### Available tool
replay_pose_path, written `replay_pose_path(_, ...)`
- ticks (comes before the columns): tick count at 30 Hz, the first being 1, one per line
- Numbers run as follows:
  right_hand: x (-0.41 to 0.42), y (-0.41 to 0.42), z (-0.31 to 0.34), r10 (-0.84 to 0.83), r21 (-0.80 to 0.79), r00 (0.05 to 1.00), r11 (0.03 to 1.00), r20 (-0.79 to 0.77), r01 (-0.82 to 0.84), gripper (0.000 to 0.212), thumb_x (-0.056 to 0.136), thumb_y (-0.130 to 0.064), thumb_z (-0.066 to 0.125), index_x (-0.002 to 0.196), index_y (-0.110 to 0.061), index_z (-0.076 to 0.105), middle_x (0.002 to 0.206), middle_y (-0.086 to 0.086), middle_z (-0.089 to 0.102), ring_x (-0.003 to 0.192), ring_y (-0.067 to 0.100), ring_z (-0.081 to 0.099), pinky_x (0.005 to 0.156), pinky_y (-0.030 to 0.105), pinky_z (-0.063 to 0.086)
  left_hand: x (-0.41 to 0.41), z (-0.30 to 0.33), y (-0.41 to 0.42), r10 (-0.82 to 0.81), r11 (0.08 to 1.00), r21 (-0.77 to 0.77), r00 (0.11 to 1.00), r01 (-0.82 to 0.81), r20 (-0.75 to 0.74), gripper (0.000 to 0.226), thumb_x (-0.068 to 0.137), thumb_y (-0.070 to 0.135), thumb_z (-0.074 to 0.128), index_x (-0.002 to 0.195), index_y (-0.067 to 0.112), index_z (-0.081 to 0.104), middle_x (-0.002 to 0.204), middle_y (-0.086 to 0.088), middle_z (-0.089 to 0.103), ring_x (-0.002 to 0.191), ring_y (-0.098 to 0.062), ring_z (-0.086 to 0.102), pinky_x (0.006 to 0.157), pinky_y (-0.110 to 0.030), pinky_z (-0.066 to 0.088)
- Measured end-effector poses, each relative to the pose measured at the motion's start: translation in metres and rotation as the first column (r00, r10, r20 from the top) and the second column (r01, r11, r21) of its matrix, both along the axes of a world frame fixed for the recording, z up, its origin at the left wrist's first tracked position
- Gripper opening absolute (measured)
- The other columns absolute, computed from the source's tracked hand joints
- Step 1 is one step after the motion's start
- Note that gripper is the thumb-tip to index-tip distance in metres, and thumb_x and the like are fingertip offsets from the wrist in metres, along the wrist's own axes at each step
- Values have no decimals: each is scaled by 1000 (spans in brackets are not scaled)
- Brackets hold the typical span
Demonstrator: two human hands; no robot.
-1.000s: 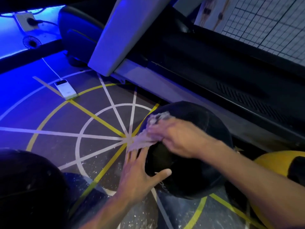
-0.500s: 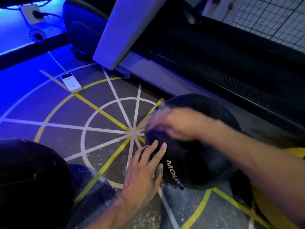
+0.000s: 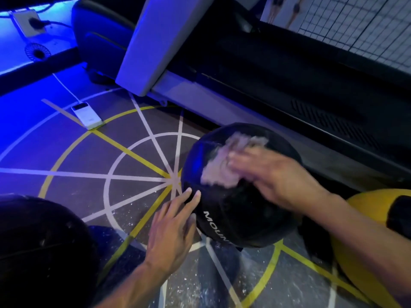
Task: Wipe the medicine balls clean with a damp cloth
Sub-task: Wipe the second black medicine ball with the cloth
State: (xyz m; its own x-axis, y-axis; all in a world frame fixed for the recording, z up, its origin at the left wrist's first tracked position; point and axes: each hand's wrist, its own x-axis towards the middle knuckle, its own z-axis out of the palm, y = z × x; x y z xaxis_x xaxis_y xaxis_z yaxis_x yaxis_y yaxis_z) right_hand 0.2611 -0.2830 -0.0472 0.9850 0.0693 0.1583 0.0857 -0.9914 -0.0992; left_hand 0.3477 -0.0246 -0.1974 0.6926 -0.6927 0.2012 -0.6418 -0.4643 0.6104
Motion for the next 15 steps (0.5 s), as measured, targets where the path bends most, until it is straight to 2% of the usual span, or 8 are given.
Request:
replay_pose_path(2,10,-9,0,-233,101,963,970,135,220,40,99,-16,52,136,-15,66,146,1,59,143,22,47,115,46,42,4,6,-8,8,1000,-4,1000,-8,12,48,105,40,40,152,42,45,154,18,45,131,-12,49,102,-36,45)
replay_pose_path(4,19,11,-6,-285,125,943,956,173,266,37,91,-2,58,126,-8,69,137,9,65,136,30,53,118,42,36,14,13,-16,17,999,-41,1000,-16,14,40,104,40,43,141,40,59,142,16,56,125,-15,55,98,-43,50)
replay_pose_path(6,20,46,-17,-164,135,983,979,79,153,43,88,3,56,129,-4,67,137,14,62,133,35,54,117,43,34,27,20,-19,56,990,-124,998,-60,-37,29,103,40,46,117,37,70,119,15,65,109,-19,62,89,-49,53)
replay_pose_path(8,12,75,-23,46,137,999,989,18,-48,48,89,-6,53,137,-6,60,144,12,58,141,30,47,120,45,30,42,31,-22,125,946,-267,965,-186,-228,19,104,38,51,99,39,70,107,15,66,101,-17,64,86,-52,55)
replay_pose_path(10,0,78,-20,173,103,984,980,-37,-168,47,92,-14,52,138,-18,60,144,-1,60,140,18,47,120,38,31,54,53,-27,141,869,-378,891,-321,-432,14,103,37,56,103,45,68,112,12,66,103,-15,66,88,-54,57)
replay_pose_path(11,-3,70,-15,155,139,988,979,-31,-149,44,94,-15,52,137,-21,61,141,-5,62,135,14,52,117,34,36,58,65,-31,113,847,-415,876,-331,-469,14,101,42,55,107,47,67,115,10,65,104,-16,67,88,-56,57)
replay_pose_path(13,-9,48,3,-15,299,999,954,51,-1,41,98,-16,52,138,-22,62,137,-7,65,126,11,59,111,25,42,62,88,-38,43,862,-441,903,-249,-427,23,95,52,52,116,52,63,119,13,61,105,-15,65,91,-53,56)
replay_pose_path(15,-15,20,19,-306,431,935,879,181,204,36,102,-20,50,134,-21,65,131,-10,67,120,3,61,105,16,42,62,105,-46,-44,917,-391,958,-74,-284,38,92,59,52,130,55,56,134,23,52,121,-4,55,101,-42,51)
